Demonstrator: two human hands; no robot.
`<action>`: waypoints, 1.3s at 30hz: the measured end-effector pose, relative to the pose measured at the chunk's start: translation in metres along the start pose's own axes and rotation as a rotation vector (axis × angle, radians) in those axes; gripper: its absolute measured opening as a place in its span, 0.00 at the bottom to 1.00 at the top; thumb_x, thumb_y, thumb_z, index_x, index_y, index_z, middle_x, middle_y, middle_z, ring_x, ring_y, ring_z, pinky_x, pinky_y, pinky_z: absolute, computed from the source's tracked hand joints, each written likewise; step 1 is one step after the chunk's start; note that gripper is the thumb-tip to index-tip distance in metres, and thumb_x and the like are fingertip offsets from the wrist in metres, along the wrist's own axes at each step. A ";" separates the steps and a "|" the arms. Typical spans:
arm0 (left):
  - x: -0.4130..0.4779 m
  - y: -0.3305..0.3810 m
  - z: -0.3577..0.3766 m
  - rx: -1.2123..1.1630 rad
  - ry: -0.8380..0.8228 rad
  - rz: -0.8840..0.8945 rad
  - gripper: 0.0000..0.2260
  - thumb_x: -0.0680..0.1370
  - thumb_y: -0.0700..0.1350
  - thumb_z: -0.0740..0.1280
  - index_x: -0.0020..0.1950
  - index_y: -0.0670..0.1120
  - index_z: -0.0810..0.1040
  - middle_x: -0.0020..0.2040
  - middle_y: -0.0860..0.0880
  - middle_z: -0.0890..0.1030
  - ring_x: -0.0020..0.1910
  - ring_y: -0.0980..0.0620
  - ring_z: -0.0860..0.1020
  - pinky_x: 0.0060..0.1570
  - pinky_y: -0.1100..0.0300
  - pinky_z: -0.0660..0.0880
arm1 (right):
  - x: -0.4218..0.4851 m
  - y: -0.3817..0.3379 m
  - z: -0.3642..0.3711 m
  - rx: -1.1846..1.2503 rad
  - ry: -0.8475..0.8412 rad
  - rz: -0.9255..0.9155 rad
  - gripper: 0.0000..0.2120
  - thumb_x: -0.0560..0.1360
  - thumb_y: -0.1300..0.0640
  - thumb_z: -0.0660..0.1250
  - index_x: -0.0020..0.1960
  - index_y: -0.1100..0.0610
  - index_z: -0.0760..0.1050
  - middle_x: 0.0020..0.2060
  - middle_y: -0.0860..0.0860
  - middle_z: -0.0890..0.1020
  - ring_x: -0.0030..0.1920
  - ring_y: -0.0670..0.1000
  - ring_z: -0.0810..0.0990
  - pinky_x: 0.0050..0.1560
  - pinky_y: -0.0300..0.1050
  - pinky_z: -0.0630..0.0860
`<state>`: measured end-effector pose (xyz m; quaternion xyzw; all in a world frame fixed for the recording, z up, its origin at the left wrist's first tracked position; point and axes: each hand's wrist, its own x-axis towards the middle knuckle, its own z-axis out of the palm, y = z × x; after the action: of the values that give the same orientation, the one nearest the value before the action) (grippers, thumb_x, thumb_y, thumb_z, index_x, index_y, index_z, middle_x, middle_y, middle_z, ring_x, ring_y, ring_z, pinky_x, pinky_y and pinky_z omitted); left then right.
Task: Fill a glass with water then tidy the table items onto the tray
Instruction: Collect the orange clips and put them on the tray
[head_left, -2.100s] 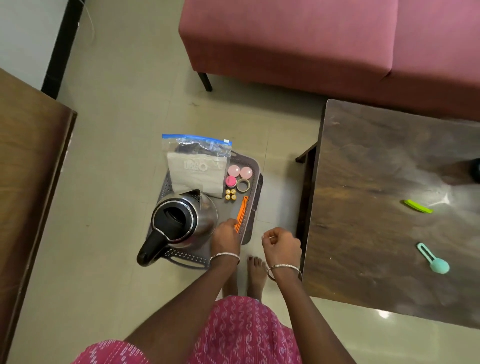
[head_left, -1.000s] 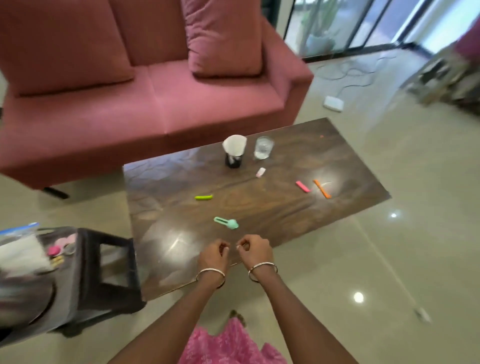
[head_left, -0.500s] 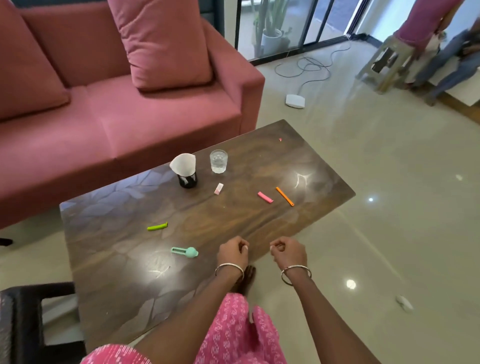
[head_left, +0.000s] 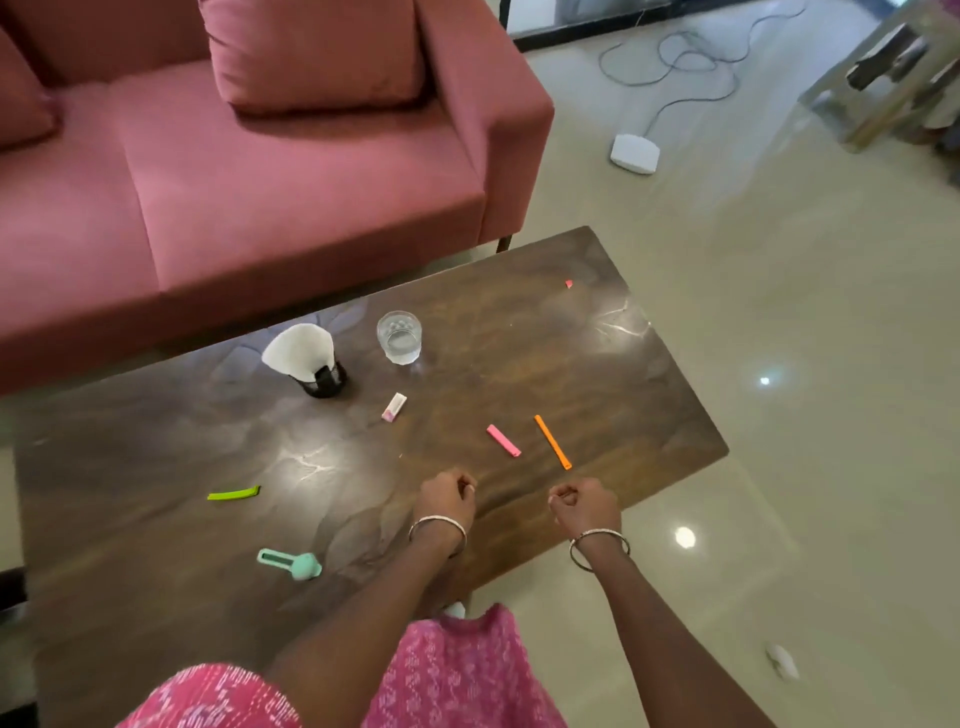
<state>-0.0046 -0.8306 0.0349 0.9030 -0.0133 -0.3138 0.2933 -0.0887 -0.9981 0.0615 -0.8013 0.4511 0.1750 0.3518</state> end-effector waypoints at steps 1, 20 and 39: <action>0.009 0.003 0.002 0.008 -0.001 -0.021 0.07 0.75 0.43 0.65 0.48 0.48 0.82 0.46 0.47 0.85 0.49 0.45 0.82 0.48 0.58 0.75 | 0.014 -0.001 -0.003 -0.010 -0.010 0.004 0.07 0.72 0.62 0.67 0.42 0.55 0.84 0.38 0.57 0.86 0.45 0.58 0.85 0.49 0.49 0.80; 0.118 0.036 0.069 0.369 -0.149 -0.031 0.21 0.77 0.36 0.59 0.66 0.55 0.71 0.63 0.47 0.73 0.57 0.41 0.76 0.52 0.49 0.75 | 0.190 0.020 0.010 -0.649 -0.312 -0.425 0.22 0.77 0.67 0.61 0.66 0.48 0.76 0.57 0.54 0.74 0.58 0.57 0.74 0.52 0.50 0.75; 0.129 0.010 0.114 0.642 -0.005 -0.019 0.08 0.78 0.44 0.63 0.56 0.48 0.73 0.58 0.48 0.75 0.55 0.45 0.76 0.48 0.52 0.74 | 0.268 0.027 0.009 -0.894 -0.376 -0.709 0.07 0.74 0.57 0.70 0.52 0.55 0.77 0.53 0.54 0.73 0.53 0.57 0.74 0.43 0.50 0.76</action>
<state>0.0350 -0.9253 -0.1034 0.9487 -0.1038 -0.2985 -0.0094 0.0313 -1.1616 -0.1164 -0.9285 -0.0311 0.3585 0.0913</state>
